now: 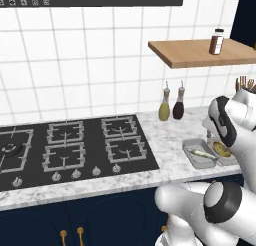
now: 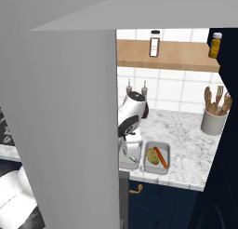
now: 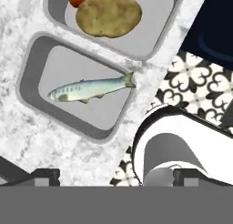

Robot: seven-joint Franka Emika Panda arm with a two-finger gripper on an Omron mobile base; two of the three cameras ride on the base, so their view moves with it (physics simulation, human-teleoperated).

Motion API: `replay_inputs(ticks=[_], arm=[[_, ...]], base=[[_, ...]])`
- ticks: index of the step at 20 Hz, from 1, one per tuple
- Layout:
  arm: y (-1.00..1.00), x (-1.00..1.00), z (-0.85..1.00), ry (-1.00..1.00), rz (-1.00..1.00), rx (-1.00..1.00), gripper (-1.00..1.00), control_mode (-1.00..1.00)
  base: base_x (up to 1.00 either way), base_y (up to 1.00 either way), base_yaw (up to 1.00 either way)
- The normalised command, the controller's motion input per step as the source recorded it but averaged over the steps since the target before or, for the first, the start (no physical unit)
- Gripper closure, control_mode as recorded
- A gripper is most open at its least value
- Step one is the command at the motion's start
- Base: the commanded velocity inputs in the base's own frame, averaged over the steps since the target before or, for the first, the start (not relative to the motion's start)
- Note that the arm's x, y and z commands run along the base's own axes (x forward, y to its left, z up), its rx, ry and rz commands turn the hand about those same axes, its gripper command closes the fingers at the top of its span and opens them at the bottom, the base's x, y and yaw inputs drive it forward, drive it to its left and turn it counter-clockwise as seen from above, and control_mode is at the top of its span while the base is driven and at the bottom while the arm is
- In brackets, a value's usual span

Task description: Take the meat container that has the fish and place it on the second highest rack of the freezer. Then take the vegetable container that has the carrot and potato and place it on the highest rack of the freezer.

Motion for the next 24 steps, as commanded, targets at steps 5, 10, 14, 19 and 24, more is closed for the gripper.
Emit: replay_inputs(ticks=[5, 10, 14, 19, 24], arm=[[-0.16, 0.1, -0.72, 0.15, -0.3, 0.13, -1.0, -1.0], [0.1, 0.02, -0.66, -0.09, -0.02, -0.06, -1.0, -1.0], [0.0, 0.02, -0.41, 0.0, -0.13, 0.0, -1.0, -1.0], [0.03, 0.1, -0.19, -0.04, -0.04, -0.02, -1.0, -1.0], [0.03, 0.02, -0.29, -0.06, 0.12, -0.08, -1.0, -1.0]], base=[[0.0, 0.0, 0.0], [0.0, 0.0, 0.0], [0.0, 0.0, 0.0], [0.0, 0.0, 0.0], [0.0, 0.0, 0.0]])
